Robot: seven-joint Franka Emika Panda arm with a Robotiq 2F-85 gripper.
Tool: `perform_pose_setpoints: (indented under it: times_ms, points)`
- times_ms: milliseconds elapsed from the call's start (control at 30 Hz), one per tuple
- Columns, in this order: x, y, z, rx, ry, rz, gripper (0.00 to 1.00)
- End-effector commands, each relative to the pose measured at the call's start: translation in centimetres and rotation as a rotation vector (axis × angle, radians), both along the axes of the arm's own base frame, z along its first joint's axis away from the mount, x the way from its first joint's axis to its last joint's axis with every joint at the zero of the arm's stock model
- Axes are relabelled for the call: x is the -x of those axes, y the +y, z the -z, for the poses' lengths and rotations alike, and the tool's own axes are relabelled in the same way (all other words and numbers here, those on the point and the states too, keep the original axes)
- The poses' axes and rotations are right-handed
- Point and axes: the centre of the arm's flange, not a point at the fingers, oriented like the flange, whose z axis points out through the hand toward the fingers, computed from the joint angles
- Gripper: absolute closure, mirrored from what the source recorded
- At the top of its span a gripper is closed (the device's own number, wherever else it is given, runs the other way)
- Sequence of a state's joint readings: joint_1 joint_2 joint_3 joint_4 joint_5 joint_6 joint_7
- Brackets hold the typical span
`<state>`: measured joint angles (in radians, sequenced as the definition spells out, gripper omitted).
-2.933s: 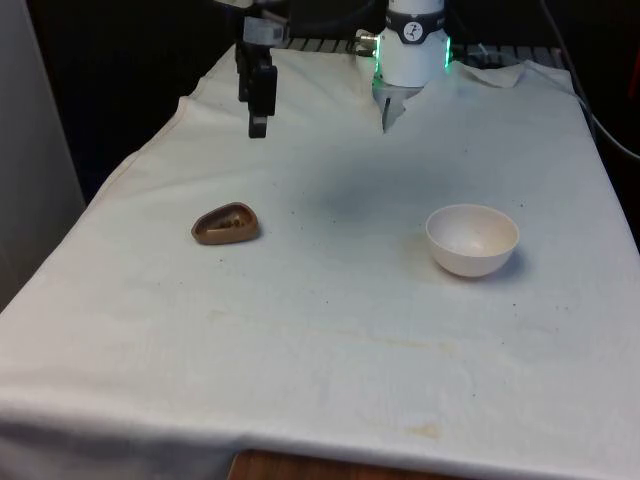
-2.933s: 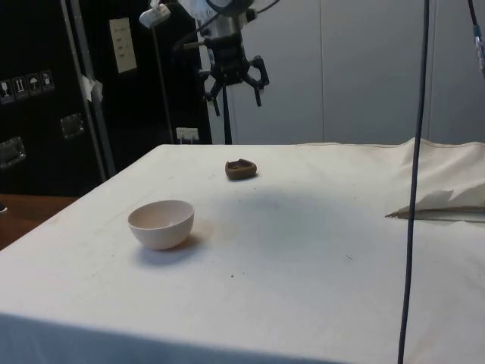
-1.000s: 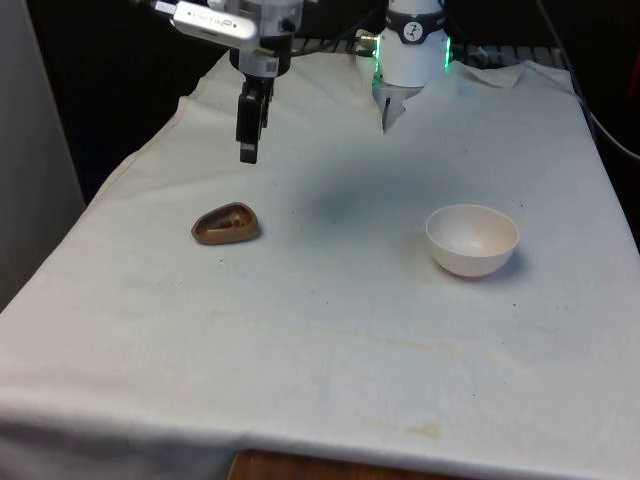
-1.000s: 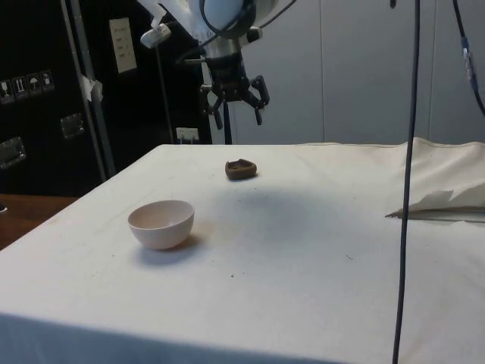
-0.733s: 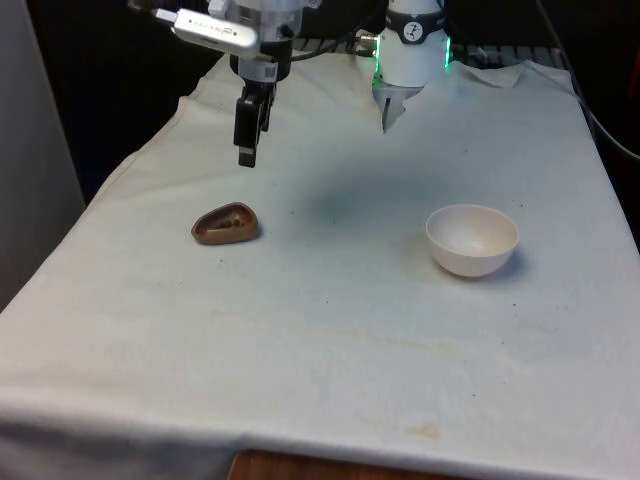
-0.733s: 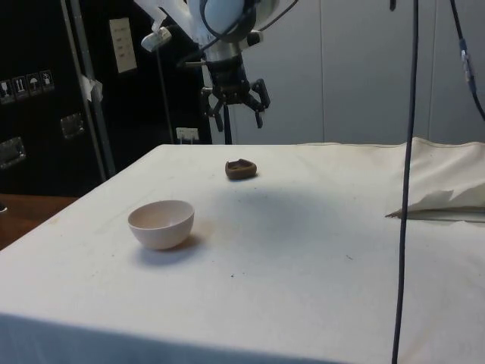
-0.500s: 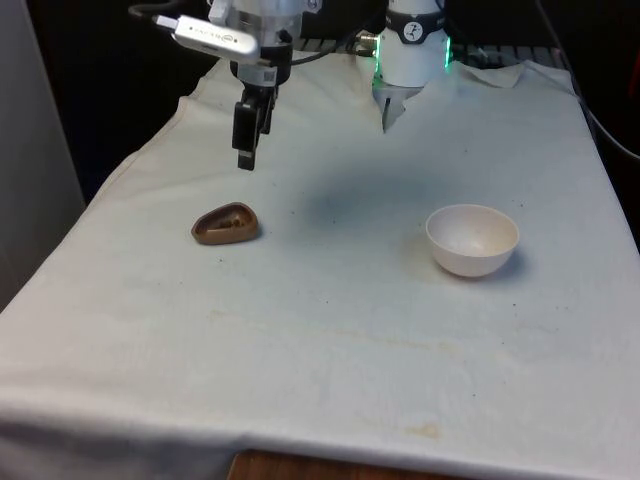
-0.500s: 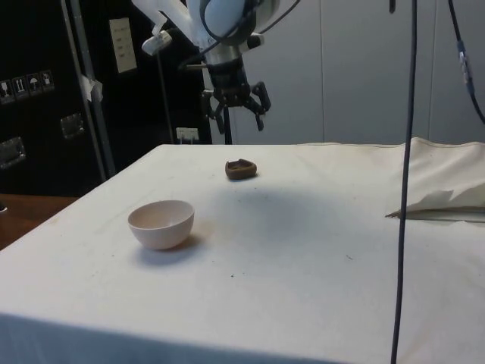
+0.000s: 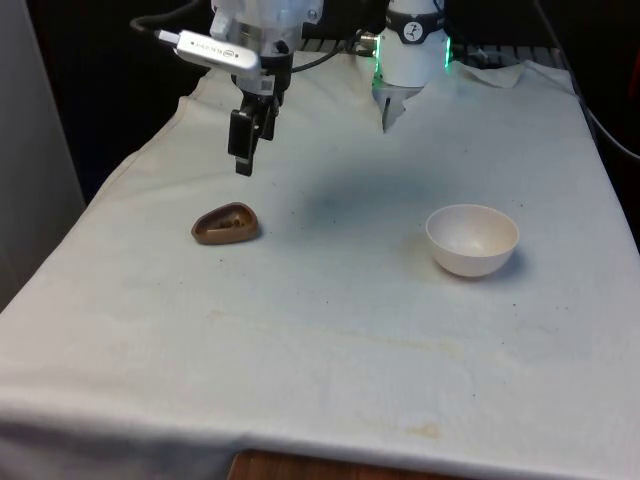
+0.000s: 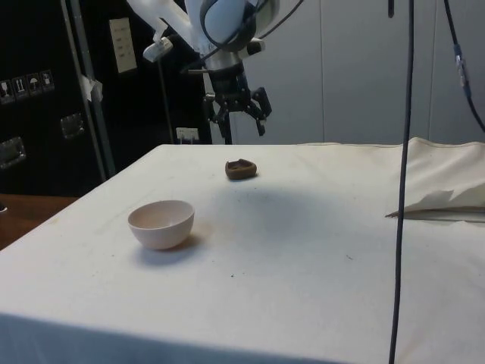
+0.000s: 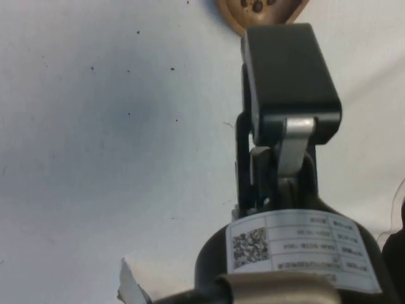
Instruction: Pour the coffee beans from the cup into the bowl.
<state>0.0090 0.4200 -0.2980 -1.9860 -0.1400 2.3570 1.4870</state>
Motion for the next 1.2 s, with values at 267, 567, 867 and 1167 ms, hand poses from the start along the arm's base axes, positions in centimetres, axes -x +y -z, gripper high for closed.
perform_pose_setpoints:
  times_ms: [267,567,867,1167]
  points:
    - [-0.2,0.0,0.6,0.011,-0.015,0.062,0.00]
    - [-0.3,0.0,1.1,0.018,-0.019,0.119,0.00]
    - [-0.5,0.0,1.5,0.022,-0.031,0.173,0.00]
    - [-0.5,0.1,1.5,0.029,-0.045,0.220,0.00]
